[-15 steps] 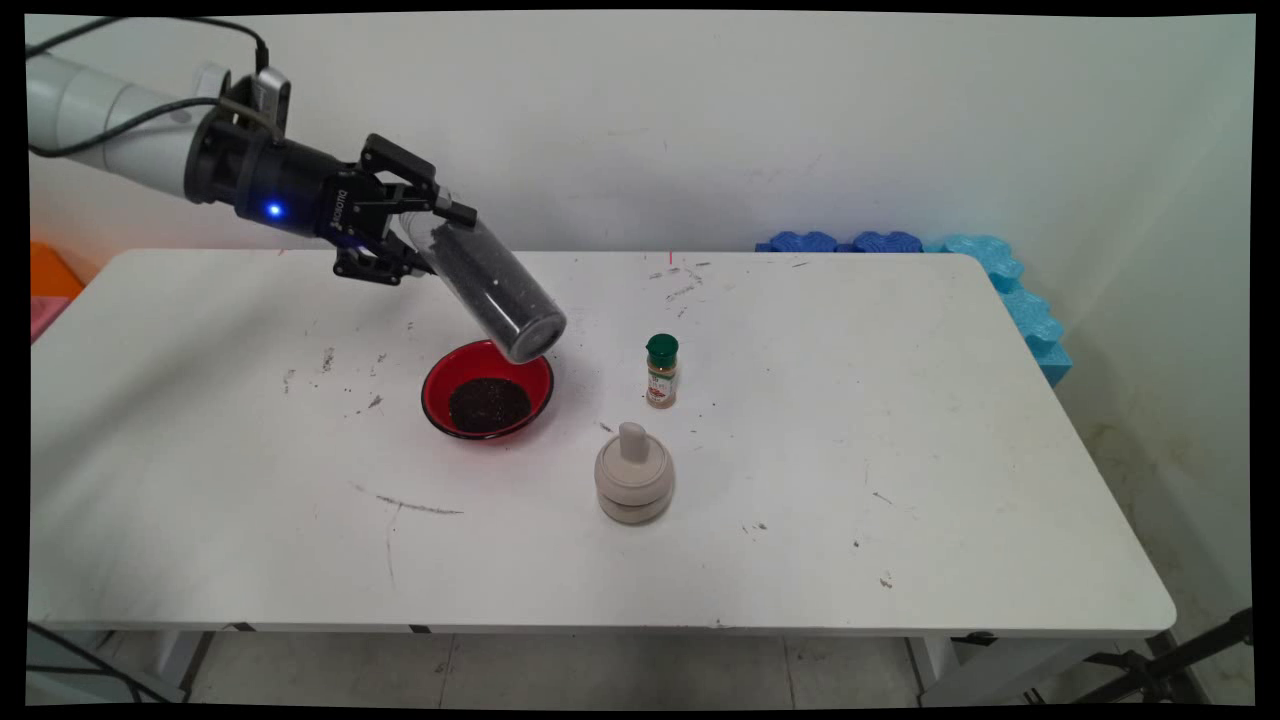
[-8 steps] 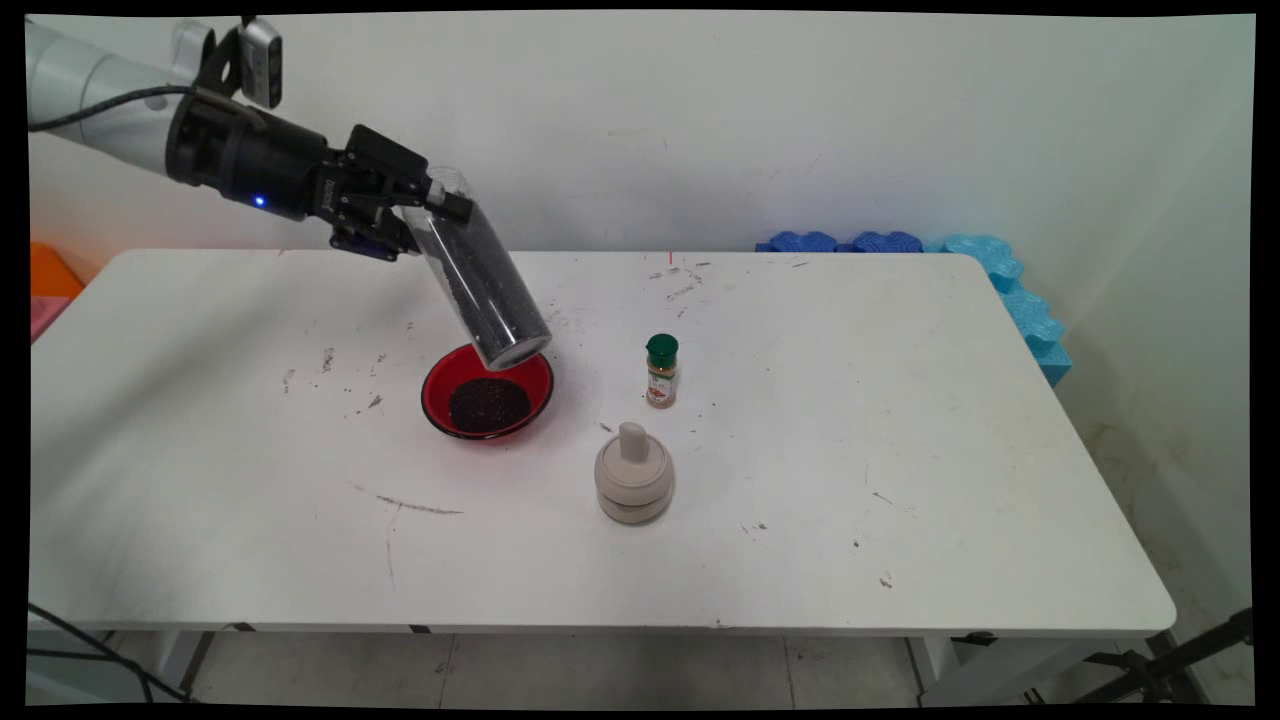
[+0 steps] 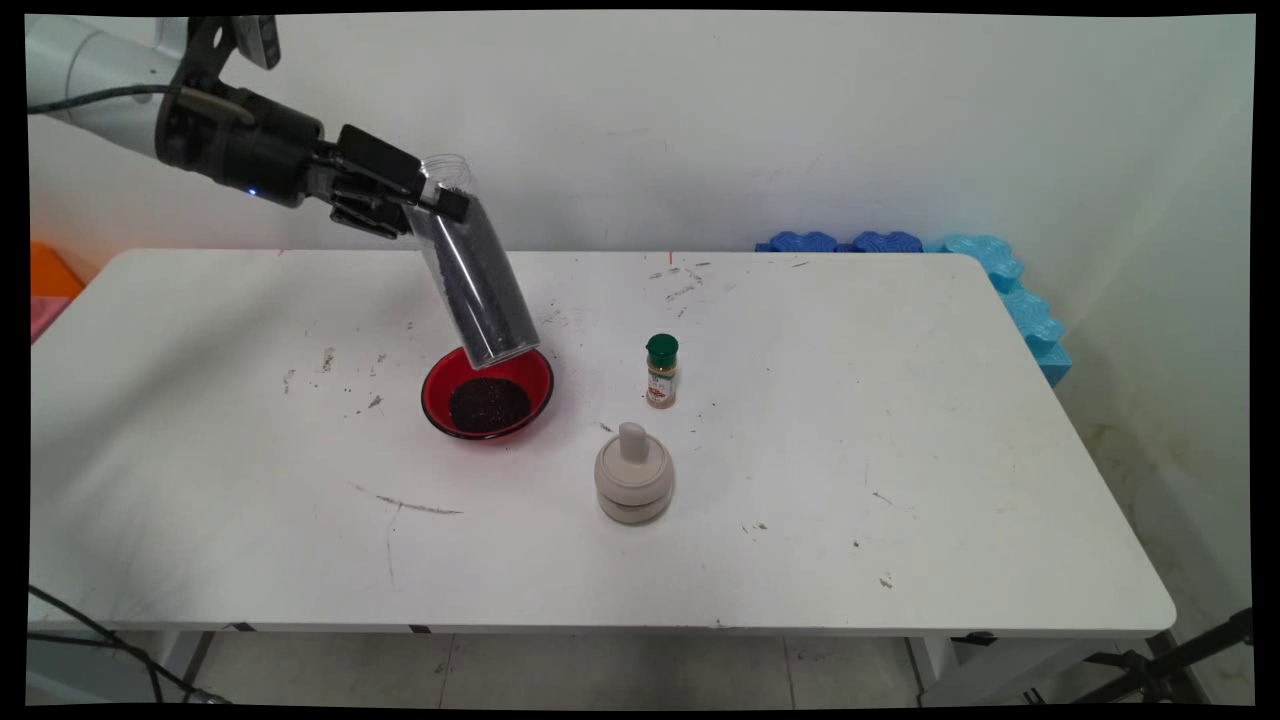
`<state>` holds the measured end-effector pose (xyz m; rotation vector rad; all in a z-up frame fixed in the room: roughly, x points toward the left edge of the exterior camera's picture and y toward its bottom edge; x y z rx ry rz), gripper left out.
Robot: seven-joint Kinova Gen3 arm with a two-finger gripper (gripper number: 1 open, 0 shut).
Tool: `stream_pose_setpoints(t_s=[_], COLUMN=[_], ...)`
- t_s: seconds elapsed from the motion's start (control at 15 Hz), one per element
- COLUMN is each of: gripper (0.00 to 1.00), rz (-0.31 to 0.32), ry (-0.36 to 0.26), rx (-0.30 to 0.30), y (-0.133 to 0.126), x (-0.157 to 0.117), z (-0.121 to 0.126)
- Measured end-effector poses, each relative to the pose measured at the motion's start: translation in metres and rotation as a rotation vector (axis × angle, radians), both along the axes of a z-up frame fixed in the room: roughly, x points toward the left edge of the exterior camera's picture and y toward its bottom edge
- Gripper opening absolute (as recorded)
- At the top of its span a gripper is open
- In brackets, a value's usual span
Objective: Pour the black seasoning powder in the red bowl
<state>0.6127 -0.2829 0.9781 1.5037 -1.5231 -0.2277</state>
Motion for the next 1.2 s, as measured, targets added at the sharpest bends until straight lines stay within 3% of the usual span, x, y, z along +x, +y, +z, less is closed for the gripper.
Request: stream_pose_setpoints(t_s=[1.2], gripper=[0.0], rz=[-0.364], ry=[-0.364], rx=[-0.465], y=[0.003], x=[-0.021], z=[0.024])
